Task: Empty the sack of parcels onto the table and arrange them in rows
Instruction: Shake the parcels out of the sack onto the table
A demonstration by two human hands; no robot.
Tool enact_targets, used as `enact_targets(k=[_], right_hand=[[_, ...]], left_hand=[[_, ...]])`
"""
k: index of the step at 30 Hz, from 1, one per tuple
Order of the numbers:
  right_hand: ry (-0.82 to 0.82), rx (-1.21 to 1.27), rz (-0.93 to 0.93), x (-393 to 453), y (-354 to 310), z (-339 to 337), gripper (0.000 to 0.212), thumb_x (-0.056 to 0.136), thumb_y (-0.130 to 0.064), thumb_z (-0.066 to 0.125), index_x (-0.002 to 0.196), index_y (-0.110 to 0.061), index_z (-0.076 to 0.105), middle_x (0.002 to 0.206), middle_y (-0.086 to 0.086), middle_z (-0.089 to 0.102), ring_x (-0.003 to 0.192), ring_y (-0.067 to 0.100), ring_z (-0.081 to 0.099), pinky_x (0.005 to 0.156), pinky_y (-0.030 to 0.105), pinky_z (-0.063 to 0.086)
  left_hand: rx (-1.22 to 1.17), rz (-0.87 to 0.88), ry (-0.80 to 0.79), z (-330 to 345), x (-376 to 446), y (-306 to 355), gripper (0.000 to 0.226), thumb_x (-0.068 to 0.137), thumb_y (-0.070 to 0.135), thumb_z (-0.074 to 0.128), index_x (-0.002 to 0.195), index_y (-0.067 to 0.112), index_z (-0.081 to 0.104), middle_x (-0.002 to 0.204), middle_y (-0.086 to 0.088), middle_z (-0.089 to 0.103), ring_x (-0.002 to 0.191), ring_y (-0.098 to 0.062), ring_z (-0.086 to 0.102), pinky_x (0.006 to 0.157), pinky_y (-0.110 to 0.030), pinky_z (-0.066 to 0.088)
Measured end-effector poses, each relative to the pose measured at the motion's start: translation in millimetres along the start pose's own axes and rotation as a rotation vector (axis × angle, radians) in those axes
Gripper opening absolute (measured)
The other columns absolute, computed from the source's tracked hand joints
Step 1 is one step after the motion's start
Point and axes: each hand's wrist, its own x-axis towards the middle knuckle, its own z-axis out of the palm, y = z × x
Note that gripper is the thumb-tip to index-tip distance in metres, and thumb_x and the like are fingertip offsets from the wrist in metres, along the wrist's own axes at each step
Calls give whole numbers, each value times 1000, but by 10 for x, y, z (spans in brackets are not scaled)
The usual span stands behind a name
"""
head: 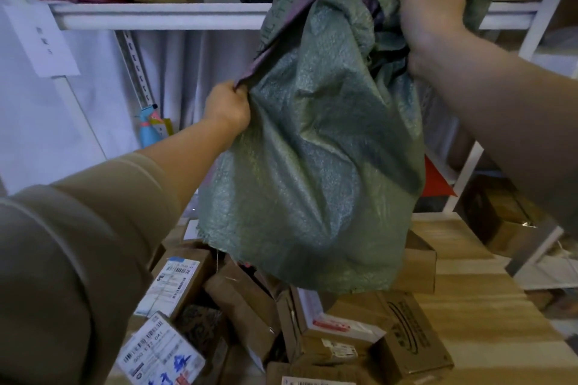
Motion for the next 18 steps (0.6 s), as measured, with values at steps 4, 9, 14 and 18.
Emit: enact_targets(k=[4,9,14,18], right_hand=[[-64,35,-22,-60,38,150,34,80,-28,72,88,-23,40,107,7,59,99,22,62,89,45,57],[-124,40,-53,-92,-29,335,35,79,-32,72,90,-24,39,108,8,59,100,22,62,88,46,57],[-120,-2,-53,-138,-11,431,33,78,-32,72,88,-23,43,104,8,61,97,23,63,85,46,58],[-106,-27,-22,-122,48,318,34,72,-34,73,85,-21,44,106,14,64,96,30,65,82,52,59]], left_hand=[[31,-58,60,-127,-10,-127,33,105,28,35,119,12,61,102,-16,62,89,-29,55,76,-32,41],[60,-50,164,-361,-8,-142,33,105,27,35,117,11,61,102,-13,59,94,-30,56,81,-37,45],[115,-253,-13,-311,-101,-214,44,101,41,45,124,5,56,106,-16,56,90,-28,53,69,-31,45],[57,-366,-210,-90,-214,-284,64,96,54,49,134,2,50,125,-17,58,101,-32,60,82,-35,52]])
